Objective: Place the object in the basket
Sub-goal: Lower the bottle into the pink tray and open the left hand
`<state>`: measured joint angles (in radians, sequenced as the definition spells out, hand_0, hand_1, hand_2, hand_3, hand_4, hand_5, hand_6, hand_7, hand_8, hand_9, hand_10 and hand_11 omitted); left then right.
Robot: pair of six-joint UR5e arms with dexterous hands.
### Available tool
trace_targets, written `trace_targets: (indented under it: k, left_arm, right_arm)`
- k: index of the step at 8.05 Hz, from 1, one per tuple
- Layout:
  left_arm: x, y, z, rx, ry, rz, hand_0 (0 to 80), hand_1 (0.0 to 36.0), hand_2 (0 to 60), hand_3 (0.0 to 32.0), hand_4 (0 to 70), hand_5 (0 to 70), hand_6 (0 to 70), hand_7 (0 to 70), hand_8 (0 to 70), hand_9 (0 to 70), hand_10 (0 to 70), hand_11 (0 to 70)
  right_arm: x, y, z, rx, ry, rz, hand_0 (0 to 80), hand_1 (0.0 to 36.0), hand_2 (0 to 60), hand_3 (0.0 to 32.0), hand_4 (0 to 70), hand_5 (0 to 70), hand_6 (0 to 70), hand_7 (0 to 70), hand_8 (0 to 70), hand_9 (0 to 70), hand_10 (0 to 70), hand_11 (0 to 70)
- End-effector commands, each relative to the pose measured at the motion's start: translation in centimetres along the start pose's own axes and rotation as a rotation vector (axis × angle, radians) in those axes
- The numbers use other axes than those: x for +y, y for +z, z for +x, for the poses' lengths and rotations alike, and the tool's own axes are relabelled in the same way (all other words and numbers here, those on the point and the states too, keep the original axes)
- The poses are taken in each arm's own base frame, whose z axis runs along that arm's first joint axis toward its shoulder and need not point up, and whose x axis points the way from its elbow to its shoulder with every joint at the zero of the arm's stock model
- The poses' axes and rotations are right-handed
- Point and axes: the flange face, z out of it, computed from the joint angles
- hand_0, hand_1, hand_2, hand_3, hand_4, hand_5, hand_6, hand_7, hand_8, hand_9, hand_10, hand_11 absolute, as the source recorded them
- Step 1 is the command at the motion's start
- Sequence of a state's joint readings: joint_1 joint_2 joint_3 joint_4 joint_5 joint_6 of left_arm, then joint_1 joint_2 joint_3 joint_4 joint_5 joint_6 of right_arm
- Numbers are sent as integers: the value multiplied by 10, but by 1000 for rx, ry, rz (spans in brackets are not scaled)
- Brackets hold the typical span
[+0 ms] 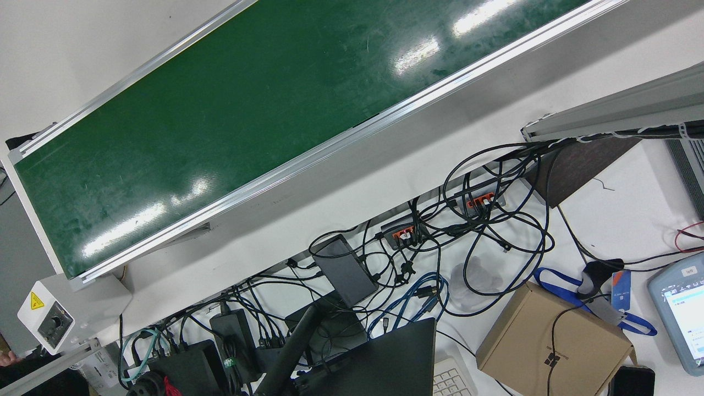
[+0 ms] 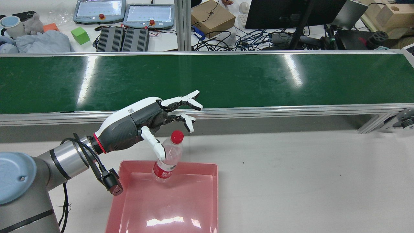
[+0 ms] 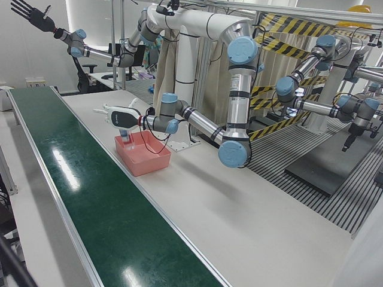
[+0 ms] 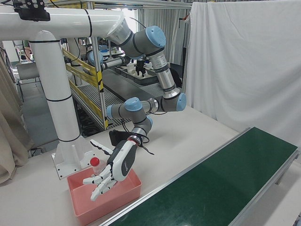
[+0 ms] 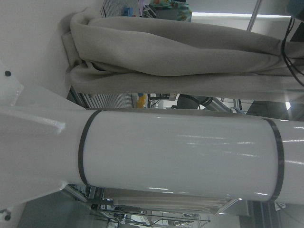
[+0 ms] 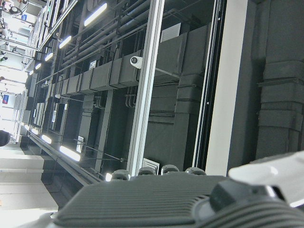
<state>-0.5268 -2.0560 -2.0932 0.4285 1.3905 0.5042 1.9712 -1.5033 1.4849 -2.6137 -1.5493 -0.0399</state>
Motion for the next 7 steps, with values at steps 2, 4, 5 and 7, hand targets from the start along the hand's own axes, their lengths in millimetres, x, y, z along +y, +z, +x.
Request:
trace_targets:
  k: [2,4,5,7]
  left_arm:
    - [11,-15,9,13,-7,-20,409,0,0,0,133,267,38,11,86,104,112,160]
    - [14,-15,10,14,-10,-28,352,0,0,0,101,247,23,0,62,79,78,110]
    - [14,-15,11,17,-10,-28,307,0,0,0,75,225,18,0,39,57,59,83]
    - [15,-15,9,14,-13,-29,258,0,0,0,53,168,9,0,13,28,17,22]
  right_arm:
    - [0,0,0,0,0,-1,0,0,0,0,0,0,0,0,0,0,0,0]
    - [0,0,0,0,0,0,0,0,0,0,0,0,0,0,0,0,0,0]
    - [0,0,0,0,0,0,0,0,0,0,0,0,0,0,0,0,0,0]
    - [0,0,0,0,0,-1,0,0,0,0,0,0,0,0,0,0,0,0]
